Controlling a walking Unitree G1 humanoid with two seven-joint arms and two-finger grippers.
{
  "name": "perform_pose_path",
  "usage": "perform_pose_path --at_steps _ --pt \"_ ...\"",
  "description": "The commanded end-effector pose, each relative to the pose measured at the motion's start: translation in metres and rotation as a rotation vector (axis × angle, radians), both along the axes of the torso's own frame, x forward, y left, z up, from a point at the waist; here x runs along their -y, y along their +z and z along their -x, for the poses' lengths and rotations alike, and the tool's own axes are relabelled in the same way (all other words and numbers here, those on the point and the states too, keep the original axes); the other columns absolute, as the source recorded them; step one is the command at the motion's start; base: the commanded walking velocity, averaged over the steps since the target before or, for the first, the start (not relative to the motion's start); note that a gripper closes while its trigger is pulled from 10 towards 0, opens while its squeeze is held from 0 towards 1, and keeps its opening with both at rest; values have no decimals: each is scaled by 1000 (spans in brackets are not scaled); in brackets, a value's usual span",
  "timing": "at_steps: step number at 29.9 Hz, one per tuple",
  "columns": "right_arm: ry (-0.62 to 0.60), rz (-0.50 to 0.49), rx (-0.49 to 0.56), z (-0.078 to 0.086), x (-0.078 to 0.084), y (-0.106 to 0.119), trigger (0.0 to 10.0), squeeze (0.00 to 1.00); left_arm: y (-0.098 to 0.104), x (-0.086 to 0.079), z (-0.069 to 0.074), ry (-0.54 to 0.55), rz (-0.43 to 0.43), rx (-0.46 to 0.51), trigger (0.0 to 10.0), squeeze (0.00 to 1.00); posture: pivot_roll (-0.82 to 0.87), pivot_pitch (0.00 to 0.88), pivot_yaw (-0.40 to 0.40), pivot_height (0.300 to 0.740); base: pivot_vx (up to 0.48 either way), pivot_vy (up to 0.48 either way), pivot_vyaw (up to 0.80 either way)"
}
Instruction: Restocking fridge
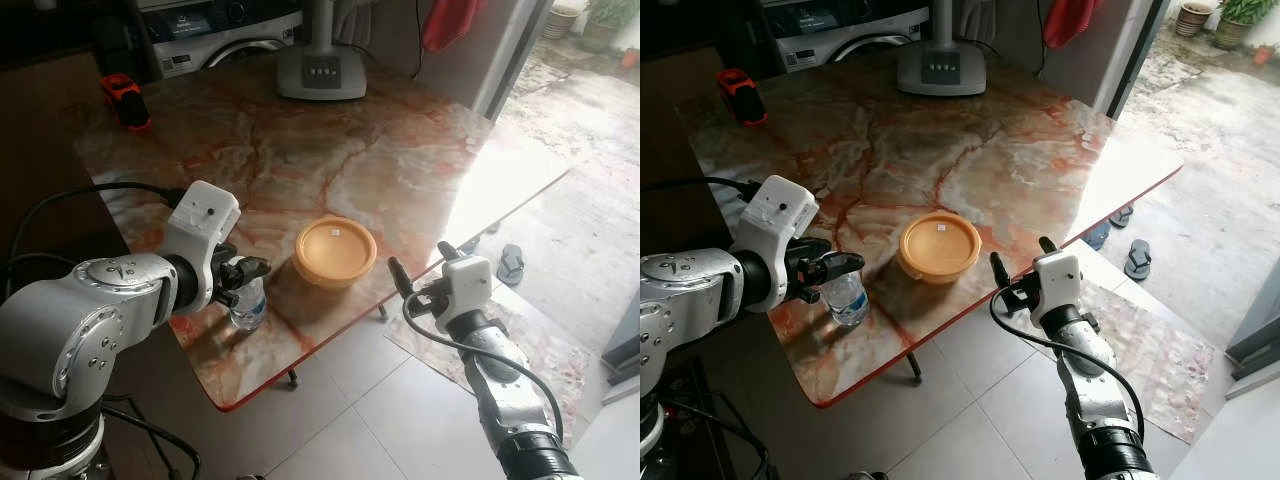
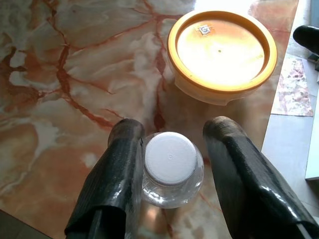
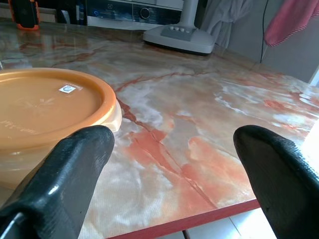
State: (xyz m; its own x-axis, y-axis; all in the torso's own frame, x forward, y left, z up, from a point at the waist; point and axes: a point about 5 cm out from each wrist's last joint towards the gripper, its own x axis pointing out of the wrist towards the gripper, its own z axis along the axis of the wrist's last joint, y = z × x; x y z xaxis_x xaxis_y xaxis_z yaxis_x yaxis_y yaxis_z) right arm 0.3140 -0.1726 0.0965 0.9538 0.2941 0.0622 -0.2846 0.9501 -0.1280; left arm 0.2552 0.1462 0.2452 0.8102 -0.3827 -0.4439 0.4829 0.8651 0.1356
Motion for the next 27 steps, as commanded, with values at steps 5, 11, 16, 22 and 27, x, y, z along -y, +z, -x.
perform_pose_path --at_steps 5,11,16,22,27 --pt "4 5 -14 -1 0 -2 10000 0 -2 -6 0 38 -25 -16 10000 0 94 86 -58 740 0 0 0" --pt "7 2 -13 -1 -1 -2 10000 0 -4 -5 0 43 -20 -25 10000 0 95 86 -60 740 0 0 0" --pt "12 3 -14 -1 -2 -2 10000 0 -6 -6 0 48 -11 -36 9020 0 94 86 -60 740 0 0 0" --pt "16 5 -14 -1 -2 -2 10000 0 -10 -5 1 45 -2 -51 9765 0 93 88 -61 740 0 0 0" --pt "15 6 -16 -1 -2 -2 10000 0 -10 -5 1 42 -3 -52 0 0 92 90 -61 740 0 0 0"
